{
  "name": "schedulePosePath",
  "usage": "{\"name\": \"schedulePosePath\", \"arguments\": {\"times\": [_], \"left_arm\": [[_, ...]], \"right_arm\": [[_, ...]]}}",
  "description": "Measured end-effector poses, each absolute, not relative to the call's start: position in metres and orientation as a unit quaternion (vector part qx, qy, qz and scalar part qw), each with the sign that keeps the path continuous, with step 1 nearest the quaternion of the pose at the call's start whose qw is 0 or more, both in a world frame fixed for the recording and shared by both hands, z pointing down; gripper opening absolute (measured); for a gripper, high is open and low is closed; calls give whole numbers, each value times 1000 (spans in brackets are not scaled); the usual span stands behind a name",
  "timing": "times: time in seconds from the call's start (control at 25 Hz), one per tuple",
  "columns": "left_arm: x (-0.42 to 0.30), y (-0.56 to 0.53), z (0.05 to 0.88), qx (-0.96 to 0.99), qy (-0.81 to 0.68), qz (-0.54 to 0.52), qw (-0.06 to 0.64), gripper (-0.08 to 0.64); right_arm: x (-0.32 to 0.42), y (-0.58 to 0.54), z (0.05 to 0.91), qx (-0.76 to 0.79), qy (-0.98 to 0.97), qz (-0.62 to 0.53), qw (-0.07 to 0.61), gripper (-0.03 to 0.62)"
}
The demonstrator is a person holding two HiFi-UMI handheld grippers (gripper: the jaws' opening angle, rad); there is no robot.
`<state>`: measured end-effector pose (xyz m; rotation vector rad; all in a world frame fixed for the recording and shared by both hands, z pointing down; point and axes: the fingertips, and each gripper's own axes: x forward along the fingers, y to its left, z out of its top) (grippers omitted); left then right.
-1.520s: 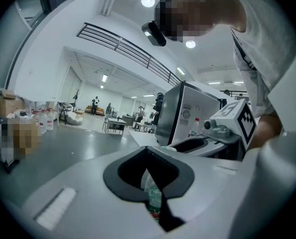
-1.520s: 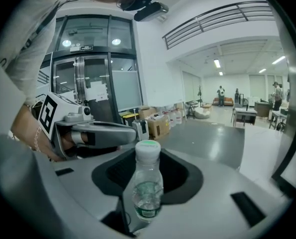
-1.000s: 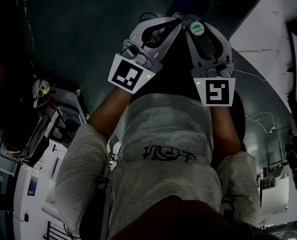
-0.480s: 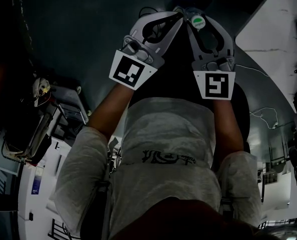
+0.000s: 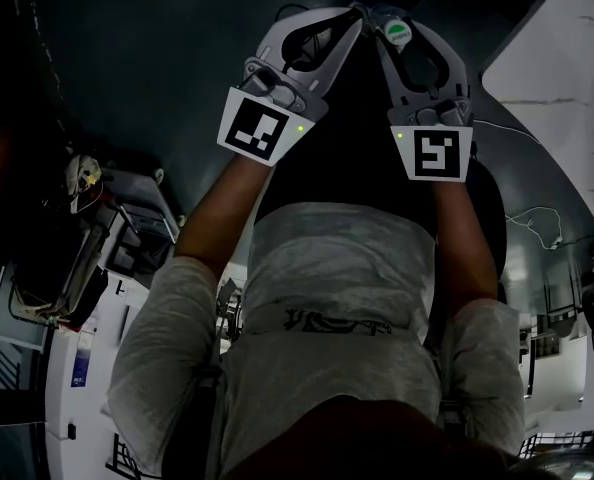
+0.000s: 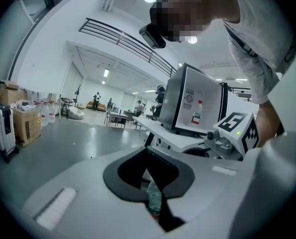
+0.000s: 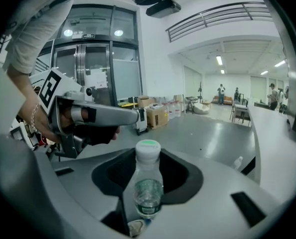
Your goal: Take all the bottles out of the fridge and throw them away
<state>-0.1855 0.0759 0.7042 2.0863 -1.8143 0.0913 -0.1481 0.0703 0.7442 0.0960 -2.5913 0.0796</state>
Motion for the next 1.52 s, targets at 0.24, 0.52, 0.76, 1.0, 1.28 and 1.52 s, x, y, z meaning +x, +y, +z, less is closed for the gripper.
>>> {"name": "schedulePosePath", "arguments": {"times": [0.24, 0.52, 0.76, 1.0, 1.28, 1.52], "left_arm": [[-177, 79, 733, 742, -641, 29, 195, 9], [-170, 73, 751, 744, -637, 28, 199, 9], [-171, 72, 759, 746, -635, 37, 197, 9], [-165, 67, 773, 748, -631, 37, 204, 9], [-166, 65, 799, 745, -630, 41, 215, 9], [-174, 66, 824, 737, -636, 42, 224, 9]], "right_arm": [[-146, 71, 767, 41, -962, 26, 269, 152], [-140, 66, 791, 44, -961, 21, 271, 152], [-140, 71, 805, 43, -958, 21, 284, 152], [-147, 68, 812, 46, -959, 14, 279, 152], [-149, 61, 835, 54, -959, 15, 279, 152], [-150, 58, 858, 61, -956, 12, 287, 152]]}}
